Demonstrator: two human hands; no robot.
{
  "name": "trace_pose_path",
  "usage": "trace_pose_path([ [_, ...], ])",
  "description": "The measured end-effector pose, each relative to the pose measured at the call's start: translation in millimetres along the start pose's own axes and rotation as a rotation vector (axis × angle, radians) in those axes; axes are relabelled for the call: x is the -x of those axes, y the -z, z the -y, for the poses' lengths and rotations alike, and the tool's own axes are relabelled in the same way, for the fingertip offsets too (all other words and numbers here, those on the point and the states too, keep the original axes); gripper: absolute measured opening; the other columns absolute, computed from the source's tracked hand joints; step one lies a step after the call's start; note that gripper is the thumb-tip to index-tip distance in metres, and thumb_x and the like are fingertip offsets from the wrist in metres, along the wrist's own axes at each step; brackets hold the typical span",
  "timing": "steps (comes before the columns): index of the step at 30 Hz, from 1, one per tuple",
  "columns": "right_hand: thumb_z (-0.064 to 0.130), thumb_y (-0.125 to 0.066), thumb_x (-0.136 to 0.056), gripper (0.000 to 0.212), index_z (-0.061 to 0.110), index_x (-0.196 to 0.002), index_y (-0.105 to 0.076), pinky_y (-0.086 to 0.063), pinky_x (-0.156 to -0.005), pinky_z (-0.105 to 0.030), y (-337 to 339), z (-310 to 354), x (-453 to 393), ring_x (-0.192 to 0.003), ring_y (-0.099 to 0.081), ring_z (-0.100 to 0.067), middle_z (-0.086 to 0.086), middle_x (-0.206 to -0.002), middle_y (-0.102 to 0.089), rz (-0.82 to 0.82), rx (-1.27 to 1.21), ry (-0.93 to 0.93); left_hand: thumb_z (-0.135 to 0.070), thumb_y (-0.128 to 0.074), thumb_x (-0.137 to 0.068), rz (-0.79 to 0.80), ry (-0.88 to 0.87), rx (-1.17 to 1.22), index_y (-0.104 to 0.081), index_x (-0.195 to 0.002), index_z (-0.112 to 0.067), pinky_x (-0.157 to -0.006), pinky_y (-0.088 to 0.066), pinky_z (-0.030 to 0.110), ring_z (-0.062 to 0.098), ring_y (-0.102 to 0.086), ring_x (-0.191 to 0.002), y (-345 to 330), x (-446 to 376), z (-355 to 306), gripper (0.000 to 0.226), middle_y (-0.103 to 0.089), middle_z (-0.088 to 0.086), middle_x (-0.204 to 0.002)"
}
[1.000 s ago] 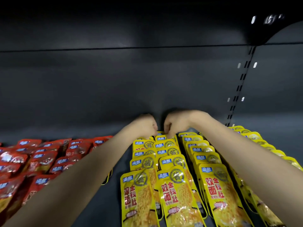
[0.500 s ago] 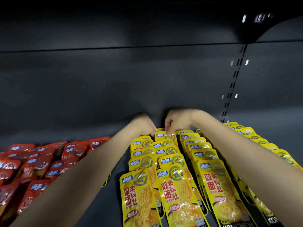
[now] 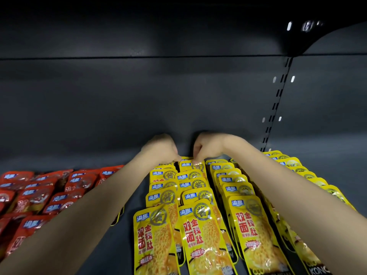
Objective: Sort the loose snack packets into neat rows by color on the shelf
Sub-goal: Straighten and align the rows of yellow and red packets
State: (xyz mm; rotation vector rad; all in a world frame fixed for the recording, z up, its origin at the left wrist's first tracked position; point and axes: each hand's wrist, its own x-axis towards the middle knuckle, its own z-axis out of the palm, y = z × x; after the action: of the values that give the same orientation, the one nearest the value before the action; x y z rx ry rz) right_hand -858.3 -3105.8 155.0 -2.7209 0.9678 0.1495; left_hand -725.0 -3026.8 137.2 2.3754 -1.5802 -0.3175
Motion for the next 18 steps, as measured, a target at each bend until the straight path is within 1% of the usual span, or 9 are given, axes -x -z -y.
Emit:
trace_pose_path([
  [2, 0.032, -0.07, -0.082, 0.023, 0.014, -0.097, -0.07, -0.043, -0.07, -0.025, 0, -2, 1, -0.082, -0.057, -0.015, -0.001, -0.091, -0.065, -0.037, -0.023, 0.008, -0.03, -0.071, -0.082, -0.055, -0.014, -0.006, -0.063, -0.073, -0.019, -0.075, -0.052, 0.029, 0.021, -0.065, -0.089, 7, 8, -2, 0.016, -0.069, 0.003, -0.093],
  [3, 0.03, -0.069, -0.083, 0.02, 0.015, -0.096, -0.069, -0.043, -0.069, -0.025, 0, -2, 3, -0.083, -0.057, -0.016, 0.0, -0.09, -0.064, -0.052, -0.033, 0.015, -0.03, -0.07, -0.083, -0.038, -0.037, -0.006, -0.062, -0.074, -0.02, -0.073, -0.05, 0.027, 0.02, -0.064, -0.088, 10, 12, -3, 0.016, -0.068, 0.003, -0.092],
  [6, 0.026, -0.067, -0.084, 0.016, 0.016, -0.097, -0.07, -0.043, -0.071, -0.025, 2, -5, 8, -0.085, -0.057, -0.016, 0.002, -0.09, -0.063, -0.071, -0.025, 0.022, -0.031, -0.071, -0.083, 0.139, -0.101, 0.001, -0.069, -0.089, -0.015, -0.067, -0.045, 0.024, 0.016, -0.06, -0.082, 17, 26, -6, 0.017, -0.067, 0.001, -0.087],
  [7, 0.026, -0.067, -0.085, 0.016, 0.016, -0.098, -0.07, -0.043, -0.072, -0.025, 3, -6, 9, -0.085, -0.057, -0.016, 0.002, -0.091, -0.063, -0.072, -0.018, 0.021, -0.031, -0.072, -0.082, 0.19, -0.11, -0.001, -0.071, -0.091, -0.014, -0.066, -0.045, 0.023, 0.014, -0.06, -0.08, 17, 29, -5, 0.019, -0.068, 0.001, -0.088],
  [9, 0.026, -0.066, -0.086, 0.019, 0.015, -0.101, -0.07, -0.043, -0.074, -0.026, 4, -7, 12, -0.087, -0.057, -0.016, 0.001, -0.095, -0.064, -0.069, -0.003, 0.018, -0.032, -0.073, -0.081, 0.242, -0.104, -0.03, -0.074, -0.092, -0.013, -0.066, -0.045, 0.023, 0.013, -0.058, -0.076, 14, 31, -4, 0.022, -0.07, 0.003, -0.09],
  [11, 0.027, -0.064, -0.087, 0.022, 0.012, -0.103, -0.07, -0.046, -0.078, -0.029, 2, -8, 12, -0.092, -0.06, -0.019, -0.001, -0.102, -0.068, -0.062, 0.011, 0.013, -0.036, -0.073, -0.08, 0.264, -0.093, -0.078, -0.074, -0.093, -0.013, -0.062, -0.042, 0.023, 0.014, -0.054, -0.07, 10, 31, -4, 0.027, -0.068, 0.005, -0.086],
  [14, 0.028, -0.063, -0.087, 0.026, 0.011, -0.106, -0.071, -0.048, -0.085, -0.031, -2, -8, 11, -0.098, -0.063, -0.021, -0.004, -0.105, -0.07, -0.028, 0.016, 0.012, -0.037, -0.074, -0.079, 0.271, -0.09, -0.068, -0.073, -0.097, -0.013, -0.054, -0.038, 0.02, 0.012, -0.051, -0.067, 7, 31, -6, 0.03, -0.064, -0.001, -0.079],
  [16, 0.028, -0.063, -0.087, 0.027, 0.012, -0.107, -0.07, -0.049, -0.086, -0.031, -4, -7, 10, -0.098, -0.063, -0.02, -0.003, -0.106, -0.07, -0.012, 0.005, 0.014, -0.035, -0.073, -0.08, 0.263, -0.085, -0.047, -0.072, -0.099, -0.012, -0.051, -0.037, 0.019, 0.012, -0.049, -0.062, 6, 30, -5, 0.03, -0.062, -0.001, -0.075],
  [18, 0.027, -0.063, -0.087, 0.025, 0.013, -0.106, -0.07, -0.048, -0.083, -0.03, -6, -7, 9, -0.096, -0.063, -0.019, -0.003, -0.105, -0.07, -0.013, -0.006, 0.017, -0.035, -0.073, -0.08, 0.269, -0.083, -0.041, -0.072, -0.098, -0.013, -0.049, -0.036, 0.018, 0.009, -0.048, -0.056, 6, 29, -4, 0.028, -0.059, -0.004, -0.069],
])
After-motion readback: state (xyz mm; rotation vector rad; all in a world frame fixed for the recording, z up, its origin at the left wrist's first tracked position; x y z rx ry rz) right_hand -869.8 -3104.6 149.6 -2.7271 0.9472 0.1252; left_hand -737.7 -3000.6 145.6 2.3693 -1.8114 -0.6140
